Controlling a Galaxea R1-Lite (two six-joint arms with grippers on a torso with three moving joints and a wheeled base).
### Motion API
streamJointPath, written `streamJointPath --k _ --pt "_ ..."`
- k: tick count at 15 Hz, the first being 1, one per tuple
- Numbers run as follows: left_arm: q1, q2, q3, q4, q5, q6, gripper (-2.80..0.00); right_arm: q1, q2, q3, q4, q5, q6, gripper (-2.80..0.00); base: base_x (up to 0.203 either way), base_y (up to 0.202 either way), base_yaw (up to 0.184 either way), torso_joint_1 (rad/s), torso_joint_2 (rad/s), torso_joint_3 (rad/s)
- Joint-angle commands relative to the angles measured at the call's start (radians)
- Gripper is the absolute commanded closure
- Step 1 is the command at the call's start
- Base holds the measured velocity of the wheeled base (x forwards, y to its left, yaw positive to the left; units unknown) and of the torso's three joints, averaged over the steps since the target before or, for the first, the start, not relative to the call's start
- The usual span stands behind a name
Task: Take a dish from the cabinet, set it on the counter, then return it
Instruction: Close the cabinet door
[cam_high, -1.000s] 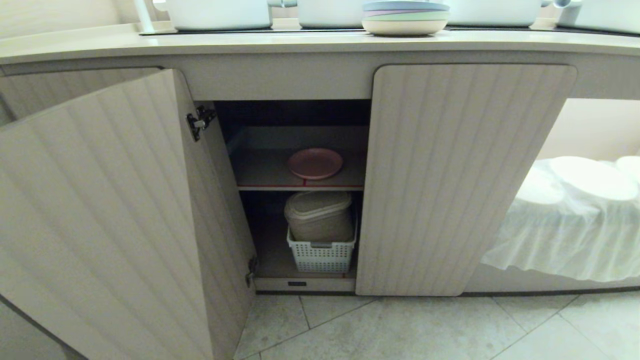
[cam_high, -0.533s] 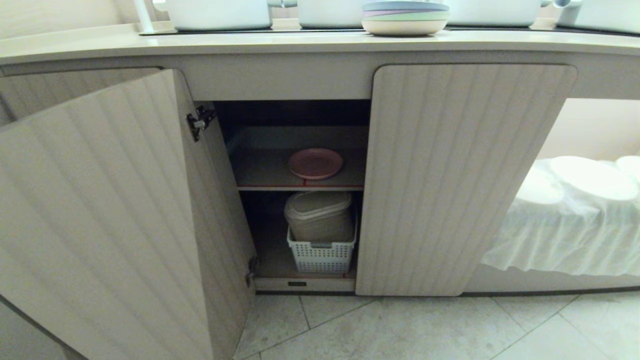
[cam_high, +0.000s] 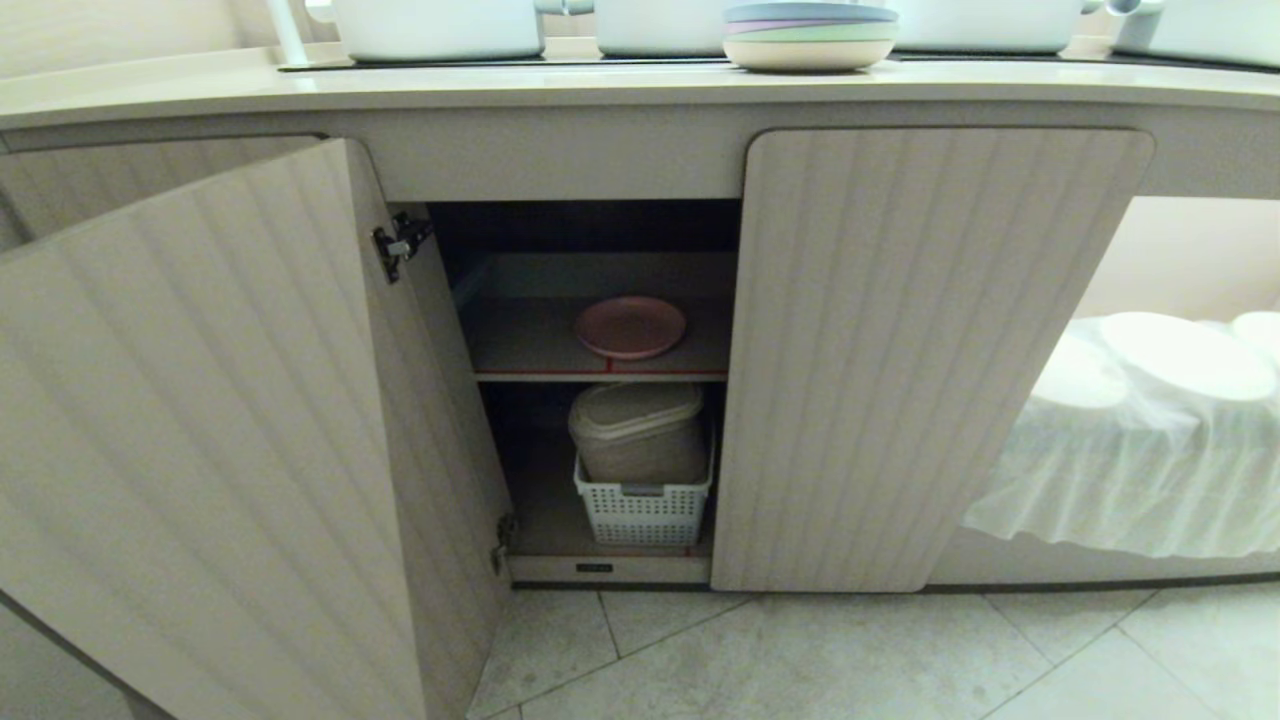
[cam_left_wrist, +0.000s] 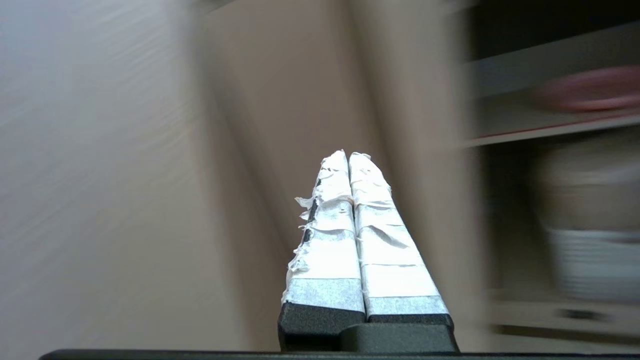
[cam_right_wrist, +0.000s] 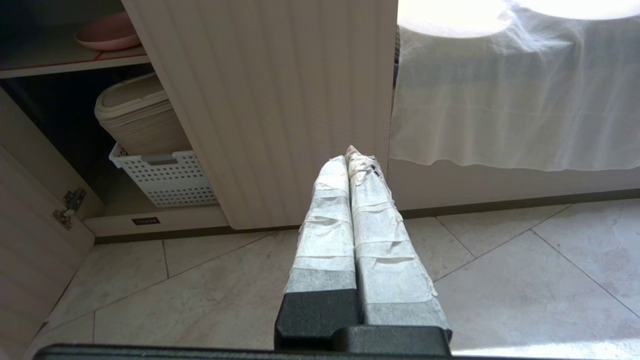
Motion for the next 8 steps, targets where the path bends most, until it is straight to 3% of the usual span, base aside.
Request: streamJointPath --k 1,4,8 --pt "0.0 0.0 -0.008 0.016 0.175 0.011 0.0 0.0 0.0 0.0 0.0 0.0 0.0 0.0 0.0 0.0 0.0 0.0 0.0 0.0" --pt "0.0 0.0 -0.046 0.119 0.322 0.046 0.0 0.0 0.0 0.0 0.0 0.0 0.0 0.0 0.0 0.0 0.0 0.0 0.0 0.0" --pt "0.0 0.0 -0.108 0.205 0.367 0.077 0.0 0.0 0.0 0.0 0.0 0.0 0.0 0.0 0.0 0.0 0.0 0.0 0.0 0.0"
